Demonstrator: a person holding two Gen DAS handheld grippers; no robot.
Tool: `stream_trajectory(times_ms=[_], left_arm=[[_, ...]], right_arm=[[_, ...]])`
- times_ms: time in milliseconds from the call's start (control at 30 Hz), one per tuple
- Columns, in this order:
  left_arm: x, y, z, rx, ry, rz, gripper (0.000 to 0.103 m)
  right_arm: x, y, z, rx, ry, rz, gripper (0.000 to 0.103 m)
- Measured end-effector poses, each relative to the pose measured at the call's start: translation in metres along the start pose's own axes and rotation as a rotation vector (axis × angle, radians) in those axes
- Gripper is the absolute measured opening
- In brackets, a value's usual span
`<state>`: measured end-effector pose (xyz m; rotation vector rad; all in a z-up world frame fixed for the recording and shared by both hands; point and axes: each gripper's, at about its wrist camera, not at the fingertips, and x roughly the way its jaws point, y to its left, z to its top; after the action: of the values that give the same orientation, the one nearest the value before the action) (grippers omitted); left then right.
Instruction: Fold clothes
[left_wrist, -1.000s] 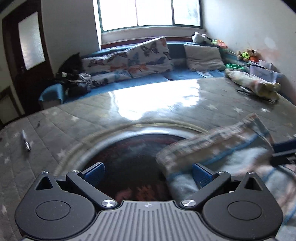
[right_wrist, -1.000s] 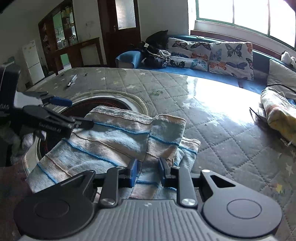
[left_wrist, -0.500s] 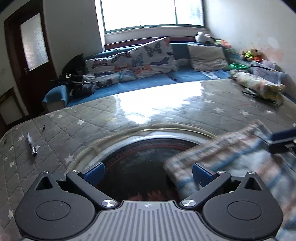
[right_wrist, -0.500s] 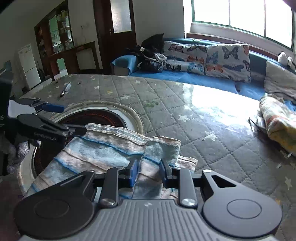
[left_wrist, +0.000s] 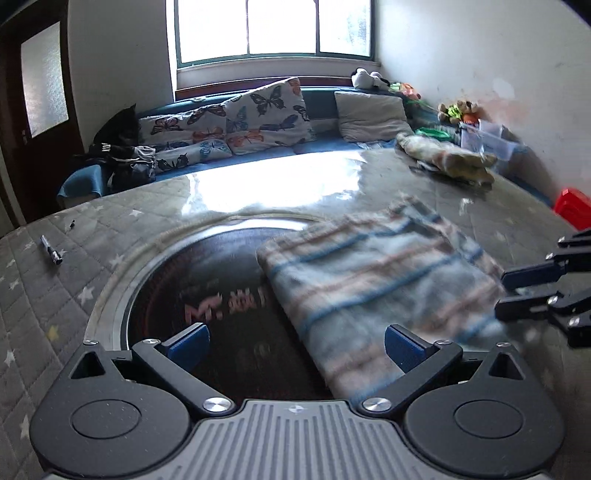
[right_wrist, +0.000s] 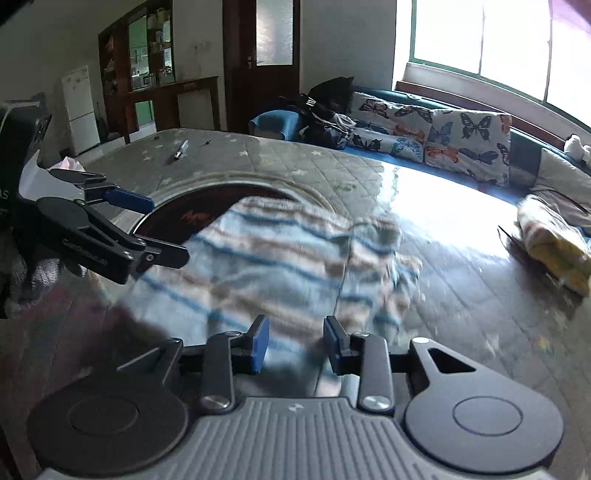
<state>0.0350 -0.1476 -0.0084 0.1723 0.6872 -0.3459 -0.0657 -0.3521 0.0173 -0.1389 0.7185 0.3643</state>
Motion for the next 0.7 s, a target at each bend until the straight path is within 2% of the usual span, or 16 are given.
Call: stream_trajectory(times_ms=[233, 367, 433, 533, 633, 700], left_arm=[[-0.003, -0.001, -0.018, 0.037, 0.027, 0.032, 0.103], [-0.007, 0.005, -0.006, -0.009, 0.003, 0.008, 0.102], [-0.007, 0.007, 0.001, -0.042, -0.003, -0.023, 0.102], [0.004, 0.012, 0.012, -0.111, 0.015, -0.067, 0.097], [0.017, 0.016, 0.018, -0.167, 0.037, -0.084, 0.092], [0.022, 0.017, 0.021, -0.178, 0.046, -0.090, 0.090]], right_arm=[[-0.013, -0.005, -0.019, 0.075, 0.010, -0.013, 0.035], [-0.020, -0.021, -0.013, 0.159, -0.020, -0.014, 0.038], [-0.018, -0.033, -0.007, 0.224, -0.037, -0.018, 0.044], [-0.005, -0.052, 0.000, 0.326, -0.042, -0.018, 0.046], [0.012, -0.064, 0.002, 0.384, -0.041, -0.037, 0.057], [0.023, -0.071, 0.002, 0.417, -0.037, -0.045, 0.057]])
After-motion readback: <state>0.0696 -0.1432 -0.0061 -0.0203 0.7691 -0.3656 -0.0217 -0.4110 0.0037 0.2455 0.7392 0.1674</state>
